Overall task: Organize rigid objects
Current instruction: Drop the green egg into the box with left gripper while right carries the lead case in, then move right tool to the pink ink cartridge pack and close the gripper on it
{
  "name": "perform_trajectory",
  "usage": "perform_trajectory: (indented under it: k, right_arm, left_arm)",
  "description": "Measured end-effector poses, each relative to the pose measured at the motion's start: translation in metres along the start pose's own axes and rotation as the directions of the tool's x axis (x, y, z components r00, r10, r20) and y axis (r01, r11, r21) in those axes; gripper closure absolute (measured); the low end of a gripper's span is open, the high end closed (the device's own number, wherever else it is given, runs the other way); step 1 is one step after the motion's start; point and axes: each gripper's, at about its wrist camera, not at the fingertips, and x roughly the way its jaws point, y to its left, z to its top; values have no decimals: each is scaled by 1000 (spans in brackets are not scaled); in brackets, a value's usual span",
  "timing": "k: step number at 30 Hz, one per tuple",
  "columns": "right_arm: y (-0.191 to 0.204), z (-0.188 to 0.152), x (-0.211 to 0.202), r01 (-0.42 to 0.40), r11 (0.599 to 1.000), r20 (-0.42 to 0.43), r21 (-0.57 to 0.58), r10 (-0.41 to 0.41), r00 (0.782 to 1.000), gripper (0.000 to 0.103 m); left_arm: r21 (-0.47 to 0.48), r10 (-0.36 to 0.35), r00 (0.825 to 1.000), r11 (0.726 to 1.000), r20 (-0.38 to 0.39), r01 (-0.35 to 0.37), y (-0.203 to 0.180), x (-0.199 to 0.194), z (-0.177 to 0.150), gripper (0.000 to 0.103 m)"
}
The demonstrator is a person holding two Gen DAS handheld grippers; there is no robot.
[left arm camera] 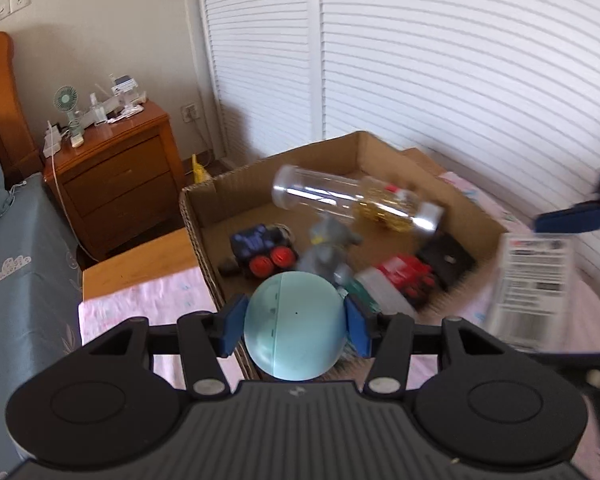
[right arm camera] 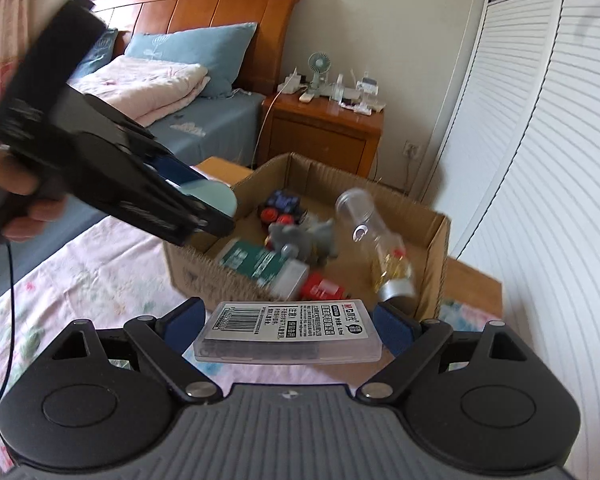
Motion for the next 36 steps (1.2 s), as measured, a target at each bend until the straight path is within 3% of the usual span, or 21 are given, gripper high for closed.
perform_trajectory:
  k: [2,3,5,9,12,15,18,23,27,36]
  right_arm:
    - [-5,5,6,5,1000,-5,9,-5,1000,10]
    - [-8,8,9,8,1000,-8,14,-8,1000,24]
    - [-16,15,19,6,999,-31,43,-4,1000,28]
    - [-30,25,43,40,997,-62,65,-36,997,28]
    - [-43,30,54,41,991,-76,126,-32,997,27]
    - [-43,25,49,23,987,-57,157,-15,998,14]
    - [-33,11,36,-18,988,-32,151,23,999,0]
    - [-6,-25,32,-17,976,-71,218,33,997,0]
    - [16,-51,48,35,964,-135,263,1,991,0]
    - [32,-67,86,111,943,-188,315,-53,981,1]
  left_arm:
    - [-10,17,1000,1000,-14,-17,4,16,2,51]
    - [-14,29,999,999,-23,-29,7,25,3,51]
    - [-40,48,999,998,-23,-49,11,35,0,51]
    - [-89,91,996,992,23,-88,18,30,-3,26]
    - [-87,100,993,992,60,-95,18,13,-5,16]
    - [-72,118,989,991,91,-111,16,-5,-8,8]
    - [-56,112,987,993,115,-106,13,-22,-10,8]
    - [-33,74,990,997,119,-70,2,-42,-20,7]
    - [-21,21,996,1000,91,-20,-8,-52,-34,6]
    - [1,-20,1000,1000,7,20,-23,-63,-75,6]
